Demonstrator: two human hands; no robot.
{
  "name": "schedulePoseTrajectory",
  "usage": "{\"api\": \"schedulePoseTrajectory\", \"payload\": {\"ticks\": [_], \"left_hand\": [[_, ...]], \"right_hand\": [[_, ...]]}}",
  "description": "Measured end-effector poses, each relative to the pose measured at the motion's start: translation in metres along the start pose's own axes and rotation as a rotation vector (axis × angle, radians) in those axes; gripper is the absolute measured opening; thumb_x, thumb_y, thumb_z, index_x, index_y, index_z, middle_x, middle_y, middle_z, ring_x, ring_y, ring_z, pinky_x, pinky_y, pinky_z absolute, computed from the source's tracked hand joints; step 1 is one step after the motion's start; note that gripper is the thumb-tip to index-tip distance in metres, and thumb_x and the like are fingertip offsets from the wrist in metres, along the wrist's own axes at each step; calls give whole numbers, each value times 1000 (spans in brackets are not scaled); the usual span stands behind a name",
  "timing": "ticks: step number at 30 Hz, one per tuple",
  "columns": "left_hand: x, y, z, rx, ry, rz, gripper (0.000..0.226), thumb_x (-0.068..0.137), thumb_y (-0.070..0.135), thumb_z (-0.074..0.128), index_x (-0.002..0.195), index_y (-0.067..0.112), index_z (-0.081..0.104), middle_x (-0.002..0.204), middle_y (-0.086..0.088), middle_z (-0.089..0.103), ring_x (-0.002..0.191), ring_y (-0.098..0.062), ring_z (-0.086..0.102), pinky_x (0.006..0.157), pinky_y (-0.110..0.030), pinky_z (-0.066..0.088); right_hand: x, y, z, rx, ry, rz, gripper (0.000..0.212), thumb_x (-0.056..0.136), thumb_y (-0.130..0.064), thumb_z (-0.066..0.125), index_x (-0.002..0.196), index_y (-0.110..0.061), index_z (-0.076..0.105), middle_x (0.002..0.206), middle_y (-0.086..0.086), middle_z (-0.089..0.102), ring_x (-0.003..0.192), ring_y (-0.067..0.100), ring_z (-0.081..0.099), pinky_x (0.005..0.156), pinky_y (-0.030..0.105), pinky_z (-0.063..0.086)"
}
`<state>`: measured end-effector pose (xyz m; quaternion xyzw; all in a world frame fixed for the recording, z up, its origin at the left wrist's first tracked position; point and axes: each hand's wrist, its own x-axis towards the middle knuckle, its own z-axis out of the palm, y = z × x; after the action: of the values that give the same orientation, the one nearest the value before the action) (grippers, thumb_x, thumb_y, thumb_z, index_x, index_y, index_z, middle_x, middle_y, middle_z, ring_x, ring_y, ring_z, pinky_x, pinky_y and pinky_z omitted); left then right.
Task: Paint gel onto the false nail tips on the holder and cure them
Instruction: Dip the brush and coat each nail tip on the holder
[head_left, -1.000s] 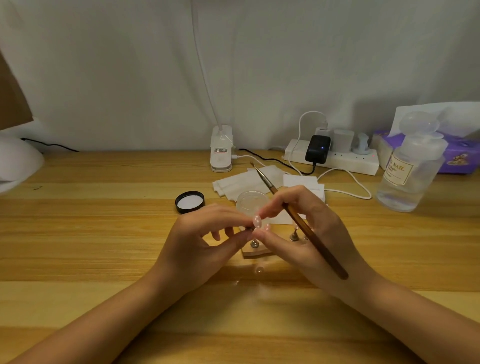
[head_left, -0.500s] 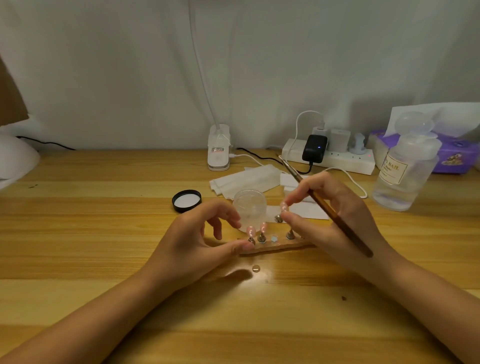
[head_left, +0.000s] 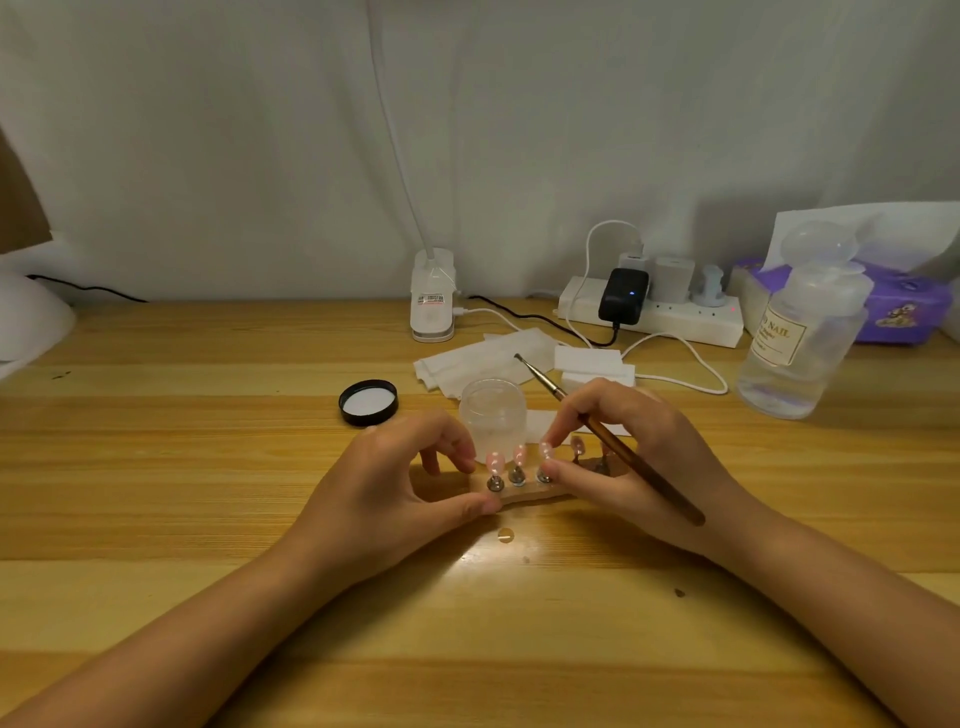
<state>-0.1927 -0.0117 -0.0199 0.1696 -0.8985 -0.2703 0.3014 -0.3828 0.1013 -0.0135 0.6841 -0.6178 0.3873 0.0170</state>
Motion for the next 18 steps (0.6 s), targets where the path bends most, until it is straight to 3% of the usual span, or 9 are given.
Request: {"api": "schedulePoseTrajectory", "payload": {"ticks": [2,6,9,18], "left_hand": [[0,1,0,0,-6,-7,35,61,57,64,83,30,59,82,19,61,81,-5,54,64,-20,46],[0,2,0,5,-8,12,33,62,55,63,83,29,59,80,18,62,80,-3,55,64,-18,46],[1,1,-1,-1,-7,-5,36,62,56,62,84,27,61,82,16,63,81,-5,56,66,-22,48],[1,1,-1,16,-6,-6,28,64,48,64,83,29,60,81,16,61,81,-4,55,65,-15,45]], "right_hand": [[0,0,-2,3,-13,2,25,70,-38,68,88,-23,60,84,-23,57,87,-14,51,82,4,31],[2,1,-11,-4,5,14,29,67,-44,68,90,-30,56,88,-21,59,91,-3,54,83,19,39],[2,5,-18,-33,-1,20,28,68,-42,68,90,-30,56,88,-23,58,92,-5,52,80,16,37],[2,13,-15,40,-59,16,24,70,-29,73,89,-22,59,85,-21,61,88,-9,56,81,8,42]]}}
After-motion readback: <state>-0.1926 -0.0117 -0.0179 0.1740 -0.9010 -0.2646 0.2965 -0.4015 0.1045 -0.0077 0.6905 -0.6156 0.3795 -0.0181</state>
